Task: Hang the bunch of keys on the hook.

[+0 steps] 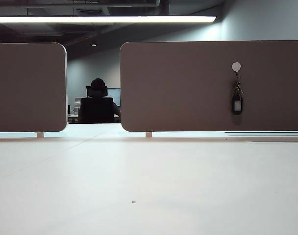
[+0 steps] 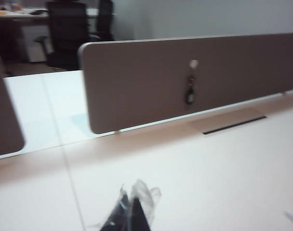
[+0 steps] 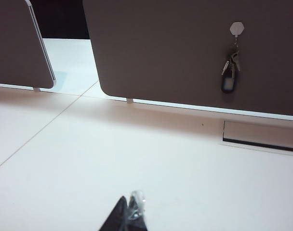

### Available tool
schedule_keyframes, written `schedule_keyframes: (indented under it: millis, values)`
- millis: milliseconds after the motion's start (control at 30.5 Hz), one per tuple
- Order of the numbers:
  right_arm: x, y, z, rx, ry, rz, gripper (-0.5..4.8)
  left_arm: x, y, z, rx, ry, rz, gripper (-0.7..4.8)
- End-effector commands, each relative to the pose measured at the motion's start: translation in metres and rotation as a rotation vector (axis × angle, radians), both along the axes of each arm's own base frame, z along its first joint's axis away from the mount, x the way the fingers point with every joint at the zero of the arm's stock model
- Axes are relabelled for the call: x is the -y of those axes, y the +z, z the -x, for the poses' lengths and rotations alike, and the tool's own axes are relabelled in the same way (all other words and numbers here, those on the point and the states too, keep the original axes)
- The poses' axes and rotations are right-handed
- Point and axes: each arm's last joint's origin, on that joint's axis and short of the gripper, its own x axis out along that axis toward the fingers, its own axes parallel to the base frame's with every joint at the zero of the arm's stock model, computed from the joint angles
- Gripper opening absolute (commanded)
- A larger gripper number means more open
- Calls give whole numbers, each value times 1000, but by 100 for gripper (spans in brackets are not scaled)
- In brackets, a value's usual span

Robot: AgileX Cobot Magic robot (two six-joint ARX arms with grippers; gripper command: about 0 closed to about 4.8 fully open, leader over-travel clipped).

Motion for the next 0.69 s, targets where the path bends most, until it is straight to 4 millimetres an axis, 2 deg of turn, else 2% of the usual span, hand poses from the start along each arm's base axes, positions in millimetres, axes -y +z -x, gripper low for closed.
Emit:
schedule_keyframes:
  millis: [33, 229, 393, 491, 687]
  values:
    - [0, -18, 4, -19, 1, -17, -9, -8, -27, 9, -43, 64, 69, -6]
    - [0, -43, 14, 37, -11, -20, -9, -9, -78, 12, -98, 42, 140, -5]
    - [0, -66, 8, 115, 7, -38, -9, 7, -128, -13, -193, 94, 147, -5]
    - [0, -84, 0, 95, 3, -80, -9, 19, -158, -29, -254, 76, 182, -5]
    - [0, -117, -13, 18, -15, -113, -9, 37, -214, -54, -215, 36, 169, -5]
